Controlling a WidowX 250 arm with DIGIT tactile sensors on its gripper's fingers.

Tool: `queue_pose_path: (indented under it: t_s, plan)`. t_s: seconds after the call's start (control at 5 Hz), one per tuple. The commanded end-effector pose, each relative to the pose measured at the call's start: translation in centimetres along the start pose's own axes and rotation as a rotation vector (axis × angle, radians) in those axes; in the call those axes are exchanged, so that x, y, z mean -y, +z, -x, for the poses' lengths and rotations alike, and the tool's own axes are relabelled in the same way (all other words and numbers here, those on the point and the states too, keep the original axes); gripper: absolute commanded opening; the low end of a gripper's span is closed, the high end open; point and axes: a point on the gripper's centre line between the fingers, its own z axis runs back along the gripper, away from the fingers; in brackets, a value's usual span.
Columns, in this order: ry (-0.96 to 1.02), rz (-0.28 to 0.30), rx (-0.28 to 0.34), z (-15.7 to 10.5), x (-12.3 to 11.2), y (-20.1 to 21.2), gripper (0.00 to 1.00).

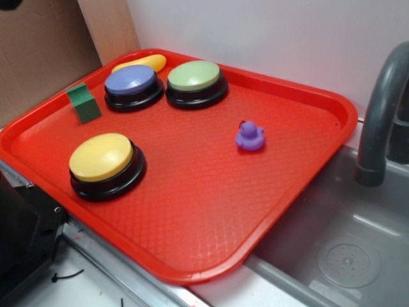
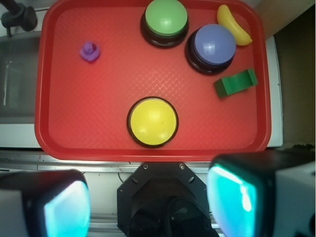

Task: Push the yellow button.

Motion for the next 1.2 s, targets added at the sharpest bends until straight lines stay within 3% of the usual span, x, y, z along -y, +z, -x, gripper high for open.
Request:
queue_pose_path:
  t_s: [0.0,0.4,0.6,0.8,1.0]
  plan:
    - [0.0,0.0,0.0,0.0,0.0,0.0,1.0]
    - [-0.083,0.038,0.01,-1.2,-0.8,-8.9,1.0]
    - [-0.115,0.049,0.003,-1.6,-1.1,-11.6,1.0]
    - [-0.155,0.057,-0.041,-2.3,-0.7,-14.8,1.0]
    - [-0.187,0.051,-0.032,-2.4,-0.5,-16.6,1.0]
